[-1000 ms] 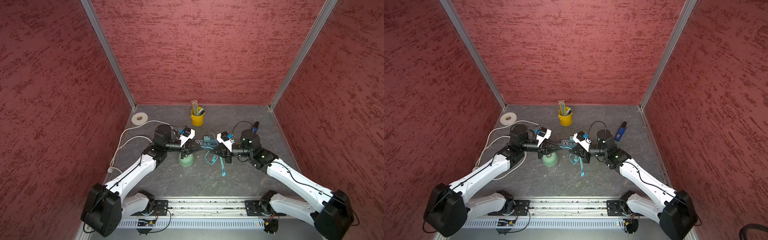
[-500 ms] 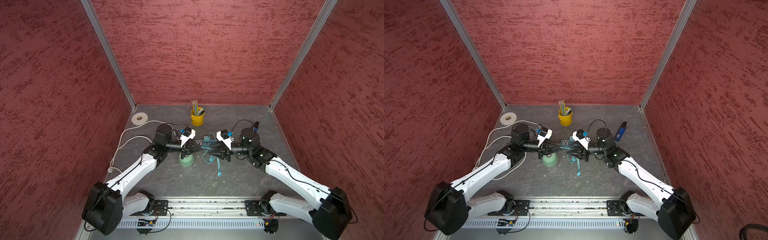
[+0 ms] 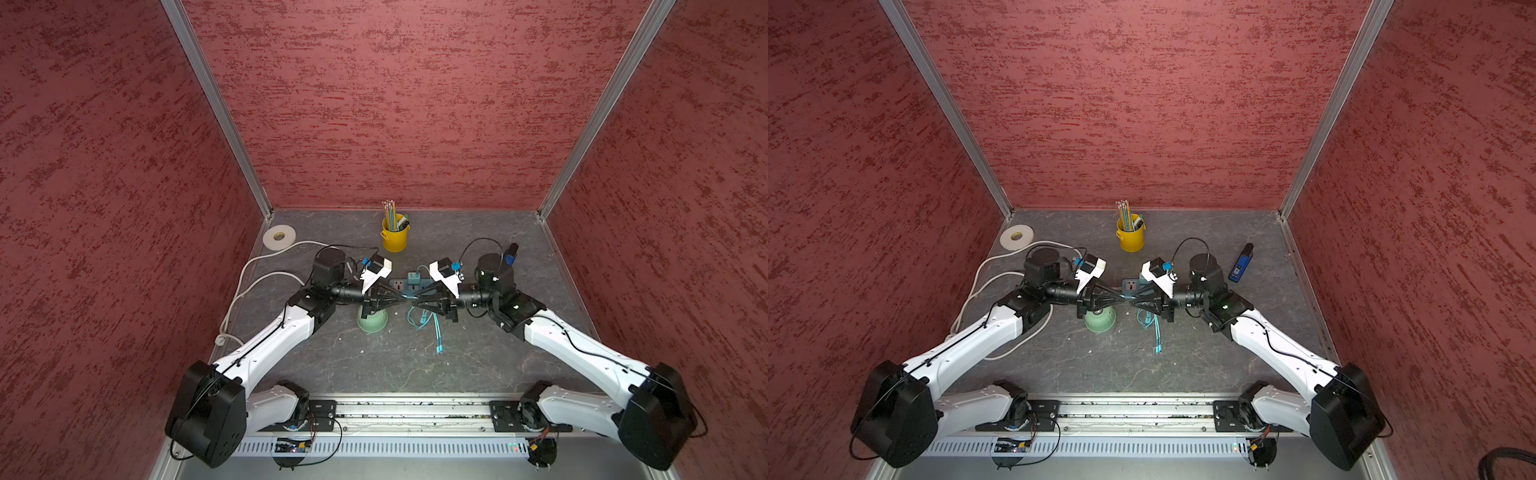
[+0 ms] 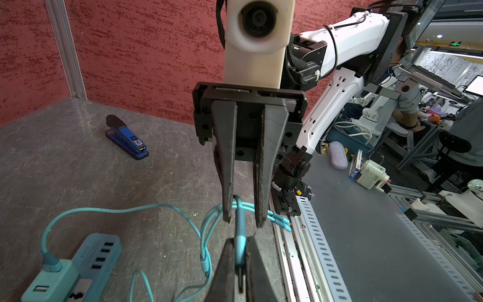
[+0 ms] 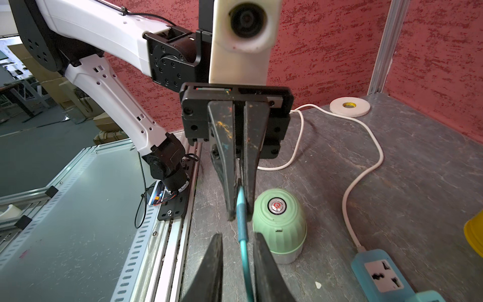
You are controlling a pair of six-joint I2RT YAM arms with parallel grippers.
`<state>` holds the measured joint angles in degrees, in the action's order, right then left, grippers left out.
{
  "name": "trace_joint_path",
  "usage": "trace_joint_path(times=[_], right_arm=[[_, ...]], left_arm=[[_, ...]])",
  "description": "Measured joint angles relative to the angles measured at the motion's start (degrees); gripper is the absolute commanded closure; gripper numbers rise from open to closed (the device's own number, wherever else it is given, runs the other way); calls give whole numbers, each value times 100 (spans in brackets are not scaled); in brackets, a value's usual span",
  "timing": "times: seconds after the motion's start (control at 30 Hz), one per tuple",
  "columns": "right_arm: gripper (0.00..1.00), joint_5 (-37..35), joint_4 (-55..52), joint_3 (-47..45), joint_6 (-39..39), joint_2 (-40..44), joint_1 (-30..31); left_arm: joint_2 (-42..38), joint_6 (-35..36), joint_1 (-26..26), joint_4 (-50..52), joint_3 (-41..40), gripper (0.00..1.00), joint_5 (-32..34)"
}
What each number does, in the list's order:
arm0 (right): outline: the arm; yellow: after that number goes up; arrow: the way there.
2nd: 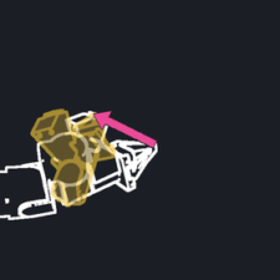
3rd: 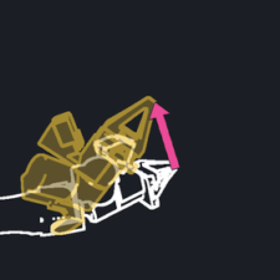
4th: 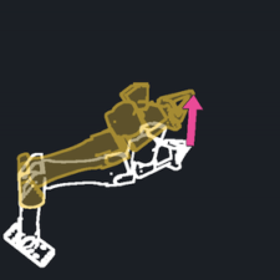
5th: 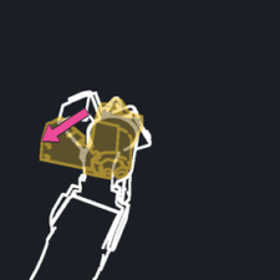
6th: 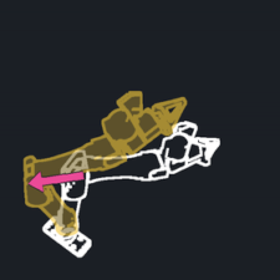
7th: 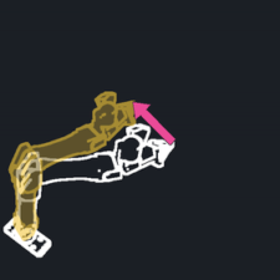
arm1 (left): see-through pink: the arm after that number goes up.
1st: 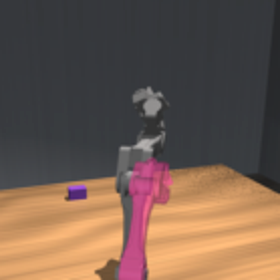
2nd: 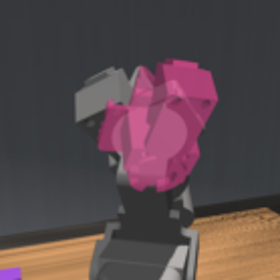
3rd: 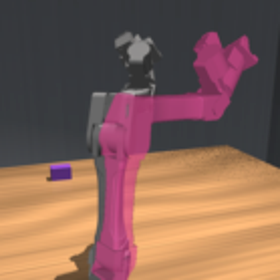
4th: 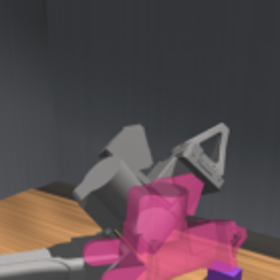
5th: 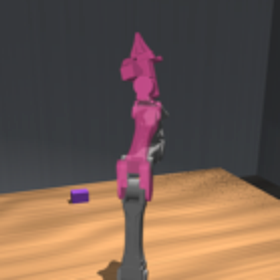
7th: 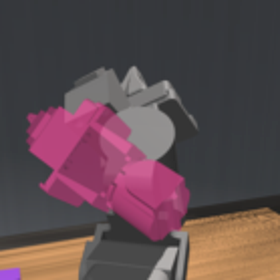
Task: Charge the cordless meat grinders
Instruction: Pick up the charging cable from the center of the board.
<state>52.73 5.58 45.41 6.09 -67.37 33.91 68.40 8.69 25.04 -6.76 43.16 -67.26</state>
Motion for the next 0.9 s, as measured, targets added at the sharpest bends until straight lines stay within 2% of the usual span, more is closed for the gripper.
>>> trace_joint_path(times=[0.23,0.5,0.73,0.87,0.9], right_arm=[[80,61,122,9,-74,-63,0],[87,107,295,9,-179,-109,0],[87,111,367,9,-243,-205,0],[99,127,404,20,-275,-234,0],[100,127,404,20,-282,-236,0]], left_arm=[[87,15,0,37,74,100,-39],[90,17,0,79,74,100,-81],[92,20,0,81,74,100,-87],[94,22,0,85,76,100,-90],[94,24,-2,92,76,100,-98]])
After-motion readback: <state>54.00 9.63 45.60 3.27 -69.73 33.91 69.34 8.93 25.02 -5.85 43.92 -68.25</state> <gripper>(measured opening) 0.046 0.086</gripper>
